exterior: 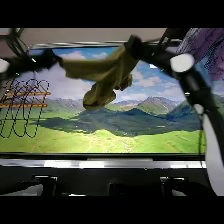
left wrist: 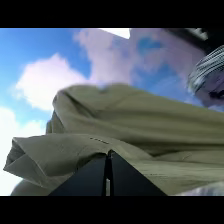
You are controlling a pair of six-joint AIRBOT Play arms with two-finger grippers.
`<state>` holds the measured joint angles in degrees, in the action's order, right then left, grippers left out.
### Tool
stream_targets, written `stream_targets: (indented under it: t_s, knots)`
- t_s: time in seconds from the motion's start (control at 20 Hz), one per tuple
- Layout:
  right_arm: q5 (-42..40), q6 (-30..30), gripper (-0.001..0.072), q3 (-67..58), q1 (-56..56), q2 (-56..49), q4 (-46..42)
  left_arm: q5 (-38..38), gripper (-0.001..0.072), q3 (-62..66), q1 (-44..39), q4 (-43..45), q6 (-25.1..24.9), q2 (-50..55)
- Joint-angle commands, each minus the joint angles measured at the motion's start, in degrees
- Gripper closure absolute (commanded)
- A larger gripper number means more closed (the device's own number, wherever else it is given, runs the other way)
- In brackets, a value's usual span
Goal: Fold the clothes and pants, and hang the long-sleeved shirts on hangers.
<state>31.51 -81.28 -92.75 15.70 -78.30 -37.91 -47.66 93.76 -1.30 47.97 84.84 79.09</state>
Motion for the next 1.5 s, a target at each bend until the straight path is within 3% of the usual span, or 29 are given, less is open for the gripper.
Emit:
stream_targets:
  t_s: [0.0, 0.35, 0.6, 0.8, 1.05, 1.25, 1.45]
  knots:
    - [7.32, 0.09, 0.0686, -6.64, -0.31, 12.48, -6.25, -2.47, 0.0693, 12.9, -0.22, 2.23, 0.17, -9.05]
    - [13.57, -2.4, 0.0685, -7.52, -0.33, 34.05, -5.42, -3.61, 0.0692, 14.38, -0.22, 2.21, 0.17, -29.49]
    - [10.91, -5.55, 0.0685, -7.52, -0.33, 35.43, -6.34, -4.79, 0.0692, 14.25, -0.22, 2.23, 0.2, -34.34]
    - [7.41, -5.49, 0.0685, -7.52, -0.33, 26.45, -7.41, -8.81, 0.0692, 10.97, -0.22, 2.23, 0.2, -31.61]
    - [4.04, -5.33, 0.0684, -7.52, -0.31, 5.62, -3.28, -7.89, 0.0692, -0.85, -0.22, 4.72, 0.26, -26.25]
    - [3.26, -5.33, 0.0683, -7.52, 2.01, -11.1, 0.09, 1.42, 0.0692, -11.41, 0.04, 12.81, 7.39, -20.63]
    - [2.27, -5.33, 0.0683, -7.52, 5.18, -22.75, -0.11, 6.36, 0.0692, -17.84, 2.86, 13.07, 10.54, -12.04]
